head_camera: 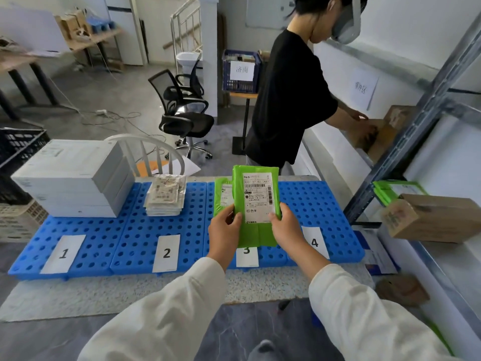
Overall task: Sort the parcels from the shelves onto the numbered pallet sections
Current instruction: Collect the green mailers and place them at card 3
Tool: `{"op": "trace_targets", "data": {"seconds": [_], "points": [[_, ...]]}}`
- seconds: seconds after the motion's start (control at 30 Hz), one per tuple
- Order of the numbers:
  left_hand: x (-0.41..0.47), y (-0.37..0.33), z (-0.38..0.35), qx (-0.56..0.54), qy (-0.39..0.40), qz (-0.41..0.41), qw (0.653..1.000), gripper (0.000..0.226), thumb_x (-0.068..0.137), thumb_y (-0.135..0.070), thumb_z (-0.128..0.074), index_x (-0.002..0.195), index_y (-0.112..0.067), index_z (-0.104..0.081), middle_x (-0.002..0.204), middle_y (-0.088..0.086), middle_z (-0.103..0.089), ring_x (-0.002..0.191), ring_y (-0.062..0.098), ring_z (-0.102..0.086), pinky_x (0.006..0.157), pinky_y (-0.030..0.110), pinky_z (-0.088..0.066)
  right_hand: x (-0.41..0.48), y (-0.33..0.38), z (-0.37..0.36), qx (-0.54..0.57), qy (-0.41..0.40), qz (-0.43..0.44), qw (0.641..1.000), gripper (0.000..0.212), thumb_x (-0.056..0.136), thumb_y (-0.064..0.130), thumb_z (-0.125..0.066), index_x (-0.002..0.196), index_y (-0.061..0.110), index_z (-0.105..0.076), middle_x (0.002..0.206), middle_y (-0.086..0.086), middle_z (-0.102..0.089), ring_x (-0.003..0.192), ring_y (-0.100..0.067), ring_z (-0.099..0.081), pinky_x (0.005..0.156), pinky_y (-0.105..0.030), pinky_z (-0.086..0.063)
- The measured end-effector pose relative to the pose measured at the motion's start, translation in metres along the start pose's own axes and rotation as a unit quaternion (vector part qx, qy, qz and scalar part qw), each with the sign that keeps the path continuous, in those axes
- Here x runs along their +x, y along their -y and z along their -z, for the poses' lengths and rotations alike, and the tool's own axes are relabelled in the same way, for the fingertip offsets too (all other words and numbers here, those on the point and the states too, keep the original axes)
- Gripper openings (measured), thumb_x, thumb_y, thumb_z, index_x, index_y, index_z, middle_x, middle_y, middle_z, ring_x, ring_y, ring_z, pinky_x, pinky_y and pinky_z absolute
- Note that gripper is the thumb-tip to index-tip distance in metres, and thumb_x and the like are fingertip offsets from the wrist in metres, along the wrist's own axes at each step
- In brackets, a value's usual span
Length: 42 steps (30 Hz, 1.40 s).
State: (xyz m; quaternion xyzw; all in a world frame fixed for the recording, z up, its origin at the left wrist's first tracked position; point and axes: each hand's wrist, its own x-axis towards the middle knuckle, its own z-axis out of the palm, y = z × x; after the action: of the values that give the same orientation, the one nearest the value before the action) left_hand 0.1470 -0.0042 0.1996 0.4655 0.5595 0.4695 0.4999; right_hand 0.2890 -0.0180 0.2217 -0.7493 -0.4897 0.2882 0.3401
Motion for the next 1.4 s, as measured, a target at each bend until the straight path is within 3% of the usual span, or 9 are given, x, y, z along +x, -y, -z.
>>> {"op": "trace_targets", "data": {"seconds": [0.1, 0.27, 0.57, 0.73, 0.9, 1.1, 1.2, 1.3, 1.4], "points": [[0.022, 0.0, -0.025, 0.005, -0.006, 0.004, 1.0, 0.034, 0.095, -0.018, -0.059, 0.129, -0.017, -0.06, 0.095, -0.021, -0.062, 0.09, -0.004, -0.059, 0.07, 0.015, -0.047, 0.034, -0.01, 0.006, 0.006, 0.012, -0.006, 1.0, 0.038, 0.103, 0.022, -0.041, 0.14, 0.014, -0.042, 0.13, -0.005, -0.056, 0.113, -0.022, -0.056, 0.092, -0.039, -0.05], [0.057, -0.001, -0.067, 0.007, -0.036, 0.031, 0.999, 0.037, 0.095, -0.016, -0.059, 0.131, -0.015, -0.058, 0.114, -0.007, -0.065, 0.104, 0.011, -0.062, 0.091, 0.031, -0.053, 0.092, -0.027, 0.017, 0.011, 0.041, -0.001, 0.999, 0.036, 0.103, 0.022, -0.041, 0.138, 0.014, -0.044, 0.129, -0.005, -0.058, 0.112, -0.021, -0.057, 0.088, -0.034, -0.05], [0.108, 0.004, -0.126, 0.02, -0.077, 0.063, 0.995, 0.042, 0.095, -0.016, -0.059, 0.136, -0.014, -0.054, 0.125, -0.003, -0.063, 0.112, 0.013, -0.06, 0.098, 0.036, -0.051, 0.171, -0.053, 0.028, 0.018, 0.087, -0.018, 0.996, 0.037, 0.103, 0.023, -0.039, 0.139, 0.016, -0.043, 0.13, -0.003, -0.057, 0.113, -0.021, -0.056, 0.084, -0.029, -0.045], [0.127, 0.011, -0.134, 0.033, -0.077, 0.065, 0.994, 0.04, 0.095, -0.017, -0.058, 0.135, -0.017, -0.055, 0.121, -0.006, -0.064, 0.108, 0.009, -0.061, 0.09, 0.029, -0.054, 0.198, -0.06, 0.021, 0.034, 0.107, -0.014, 0.994, 0.033, 0.102, 0.023, -0.042, 0.134, 0.015, -0.047, 0.128, -0.003, -0.058, 0.109, -0.018, -0.058, 0.082, -0.03, -0.049], [0.149, 0.024, -0.132, 0.043, -0.067, 0.077, 0.994, 0.042, 0.094, -0.014, -0.06, 0.135, -0.016, -0.055, 0.125, -0.005, -0.064, 0.111, 0.008, -0.06, 0.095, 0.029, -0.052, 0.217, -0.073, 0.006, 0.037, 0.124, -0.023, 0.991, 0.032, 0.098, 0.023, -0.052, 0.128, 0.012, -0.049, 0.126, -0.005, -0.059, 0.109, -0.019, -0.058, 0.085, -0.027, -0.05], [0.176, 0.037, -0.134, 0.064, -0.031, 0.085, 0.994, 0.043, 0.094, -0.01, -0.057, 0.137, -0.015, -0.053, 0.121, -0.004, -0.065, 0.11, 0.013, -0.062, 0.094, 0.036, -0.053, 0.233, -0.077, -0.016, 0.064, 0.115, -0.099, 0.986, 0.071, 0.098, 0.017, -0.052, 0.154, 0.014, -0.009, 0.14, -0.007, -0.048, 0.121, -0.023, -0.054, 0.084, -0.026, -0.045], [0.191, 0.043, -0.135, 0.063, -0.037, 0.107, 0.992, 0.048, 0.094, -0.01, -0.058, 0.14, -0.015, -0.048, 0.126, -0.005, -0.061, 0.114, 0.011, -0.058, 0.097, 0.032, -0.05, 0.248, -0.078, -0.028, 0.037, 0.111, -0.108, 0.987, 0.056, 0.098, 0.016, -0.052, 0.147, 0.011, -0.026, 0.138, -0.009, -0.051, 0.121, -0.023, -0.054, 0.085, -0.023, -0.043], [0.209, 0.052, -0.13, 0.08, -0.028, 0.12, 0.989, 0.049, 0.094, -0.011, -0.058, 0.142, -0.015, -0.047, 0.128, -0.006, -0.06, 0.116, 0.011, -0.056, 0.098, 0.029, -0.048, 0.263, -0.08, -0.041, 0.006, 0.108, -0.118, 0.987, 0.036, 0.097, 0.017, -0.053, 0.131, 0.012, -0.042, 0.131, -0.007, -0.055, 0.114, -0.021, -0.057, 0.074, -0.018, -0.042], [0.226, 0.064, -0.128, 0.117, -0.013, 0.129, 0.985, 0.044, 0.094, -0.012, -0.057, 0.137, -0.016, -0.052, 0.125, -0.002, -0.063, 0.112, 0.014, -0.059, 0.098, 0.036, -0.05, 0.274, -0.08, -0.056, -0.015, 0.088, -0.114, 0.989, 0.038, 0.095, 0.016, -0.055, 0.131, 0.013, -0.043, 0.129, -0.004, -0.055, 0.112, -0.017, -0.056, 0.073, -0.015, -0.04]]}}
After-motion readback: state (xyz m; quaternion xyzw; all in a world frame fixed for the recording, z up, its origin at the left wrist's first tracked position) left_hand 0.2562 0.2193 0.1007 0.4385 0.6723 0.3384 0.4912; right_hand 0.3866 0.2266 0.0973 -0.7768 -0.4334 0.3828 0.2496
